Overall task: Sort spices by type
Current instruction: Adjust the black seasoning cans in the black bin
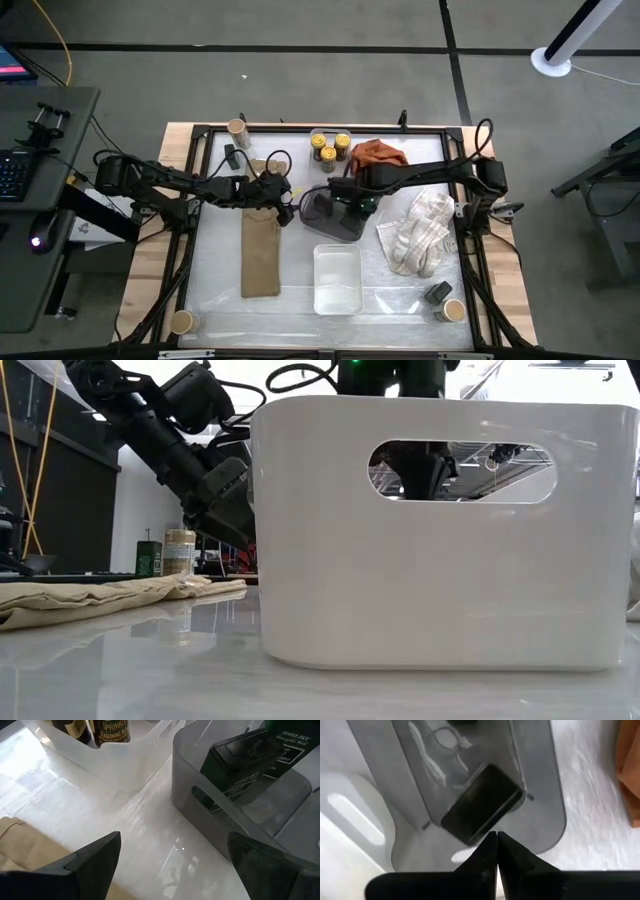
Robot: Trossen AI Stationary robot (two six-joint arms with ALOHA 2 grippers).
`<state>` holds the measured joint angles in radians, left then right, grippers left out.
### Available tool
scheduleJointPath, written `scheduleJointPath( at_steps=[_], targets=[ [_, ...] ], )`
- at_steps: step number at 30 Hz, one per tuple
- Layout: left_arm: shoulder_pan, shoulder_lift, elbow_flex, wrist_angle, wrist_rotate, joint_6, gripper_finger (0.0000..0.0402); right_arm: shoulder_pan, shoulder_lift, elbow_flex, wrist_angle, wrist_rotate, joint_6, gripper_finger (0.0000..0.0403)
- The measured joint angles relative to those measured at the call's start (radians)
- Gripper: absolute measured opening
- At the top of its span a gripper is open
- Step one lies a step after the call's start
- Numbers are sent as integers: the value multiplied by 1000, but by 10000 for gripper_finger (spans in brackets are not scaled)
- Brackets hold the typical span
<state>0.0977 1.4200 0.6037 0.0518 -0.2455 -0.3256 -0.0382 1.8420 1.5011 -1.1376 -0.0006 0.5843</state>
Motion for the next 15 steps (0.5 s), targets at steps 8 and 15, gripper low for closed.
scheduleJointPath(
  at_steps=[8,15],
  targets=[
    [0,0,0,0,0,-40,349,-3,0,-7,-7,-11,2,1],
    [0,0,0,2,0,-40,349,-1,8,-11,-16,-15,2,1]
  ],
)
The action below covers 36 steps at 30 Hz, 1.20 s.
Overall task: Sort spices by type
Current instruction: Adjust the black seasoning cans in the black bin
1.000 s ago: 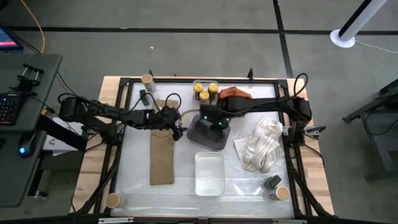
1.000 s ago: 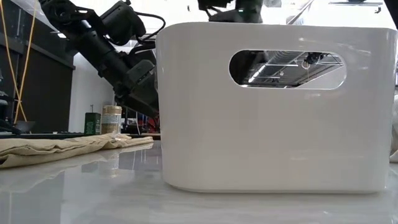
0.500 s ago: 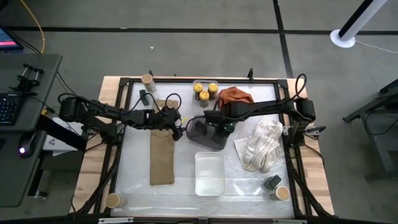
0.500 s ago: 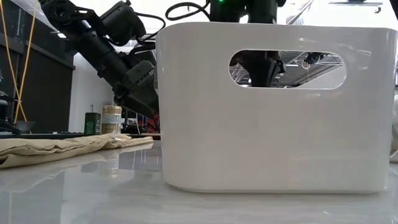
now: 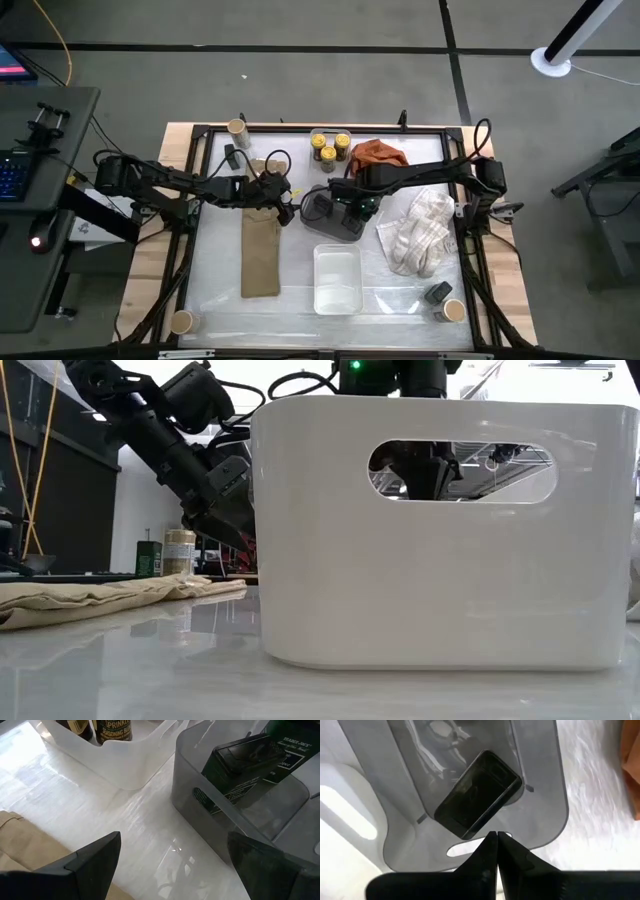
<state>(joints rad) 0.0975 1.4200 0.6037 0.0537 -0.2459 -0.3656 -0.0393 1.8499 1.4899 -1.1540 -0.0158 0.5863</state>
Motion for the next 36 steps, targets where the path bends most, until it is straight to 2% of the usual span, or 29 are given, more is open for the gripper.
scheduleJointPath(
  at_steps=[9,13,23,36],
  targets=[
    [0,0,0,15,0,-18,349,-6,28,-1,29,15,-8,0],
    [0,0,0,21,0,-45,349,-7,31,-1,31,-12,-11,0],
    [0,0,0,20,0,-52,349,-13,32,-1,123,-15,9,0],
    [0,0,0,20,0,-52,349,-60,16,-1,31,46,-33,0]
  ],
)
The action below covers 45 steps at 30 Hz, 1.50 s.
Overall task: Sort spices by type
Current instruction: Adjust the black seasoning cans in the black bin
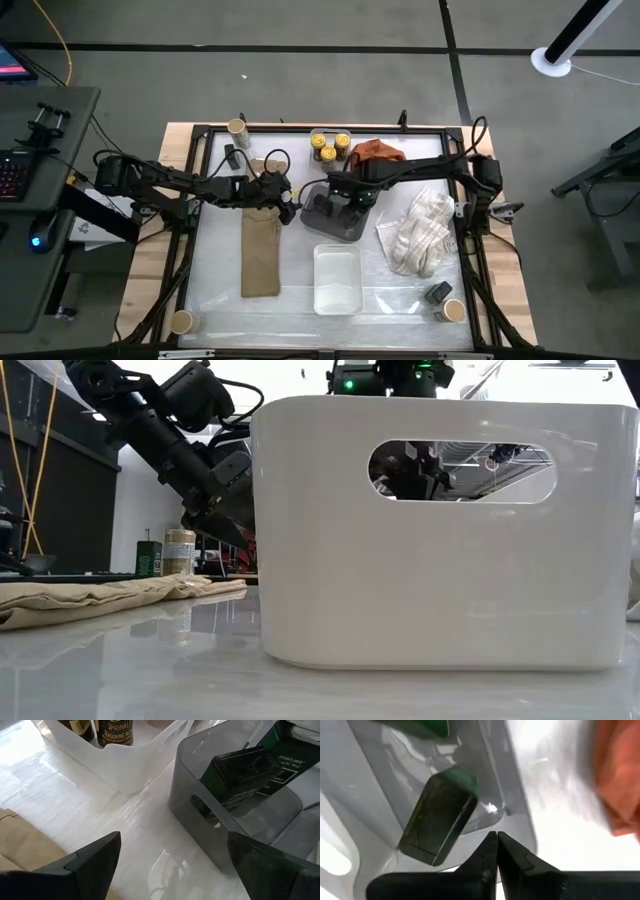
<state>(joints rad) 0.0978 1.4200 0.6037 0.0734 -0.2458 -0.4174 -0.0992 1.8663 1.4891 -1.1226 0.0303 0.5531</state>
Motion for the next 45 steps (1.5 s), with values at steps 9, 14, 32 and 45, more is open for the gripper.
scheduleJointPath(
  at_steps=[9,14,32,45],
  targets=[
    [0,0,0,-1,0,0,349,-52,-54,2,169,-63,15,0],
    [0,0,0,-1,0,1,349,-58,-1,2,289,-95,43,0],
    [0,0,0,-1,0,1,349,-56,60,2,329,-46,50,0],
    [-1,0,0,-1,0,-53,349,-50,60,2,328,-56,59,0]
  ],
)
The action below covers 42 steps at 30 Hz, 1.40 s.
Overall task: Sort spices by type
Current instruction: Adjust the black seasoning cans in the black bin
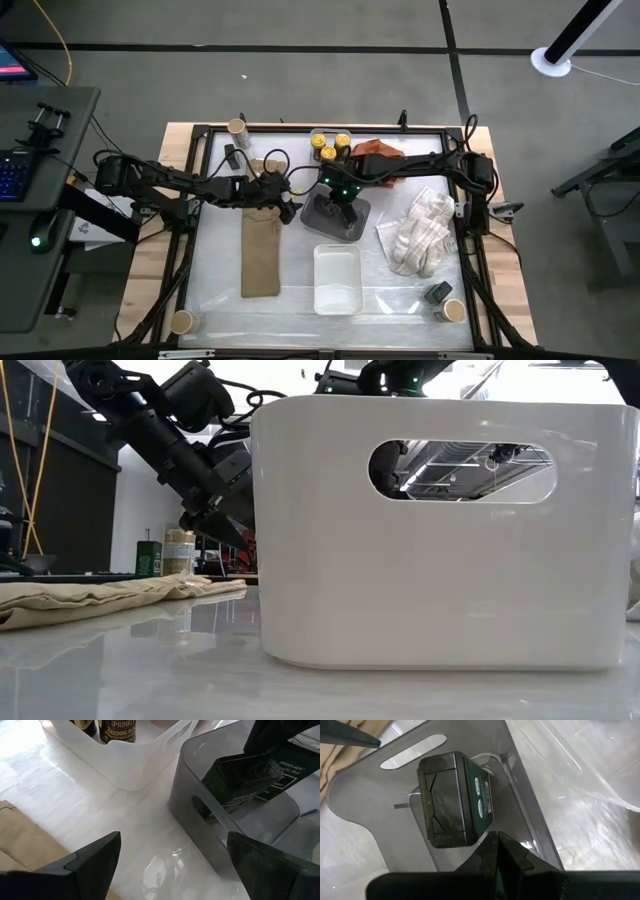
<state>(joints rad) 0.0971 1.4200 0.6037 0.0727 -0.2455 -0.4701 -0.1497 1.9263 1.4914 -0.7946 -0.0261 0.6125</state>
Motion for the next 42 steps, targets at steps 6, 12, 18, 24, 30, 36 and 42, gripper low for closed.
scheduleJointPath(
  at_steps=[6,12,18,24,30,36,42],
  targets=[
    [0,0,0,0,0,-24,349,0,0,0,6,0,0,0],
    [0,0,0,0,0,-24,349,2,0,0,7,-12,0,0],
    [0,0,0,0,0,-24,349,17,0,0,7,-20,12,0],
    [0,0,0,0,0,-24,349,38,0,0,19,-24,29,0],
    [0,0,0,0,0,-24,349,48,0,0,53,-43,57,0],
    [1,0,0,0,0,-24,349,48,0,0,96,-66,87,0],
    [1,0,0,0,0,-24,349,48,0,0,134,-98,106,0]
  ],
)
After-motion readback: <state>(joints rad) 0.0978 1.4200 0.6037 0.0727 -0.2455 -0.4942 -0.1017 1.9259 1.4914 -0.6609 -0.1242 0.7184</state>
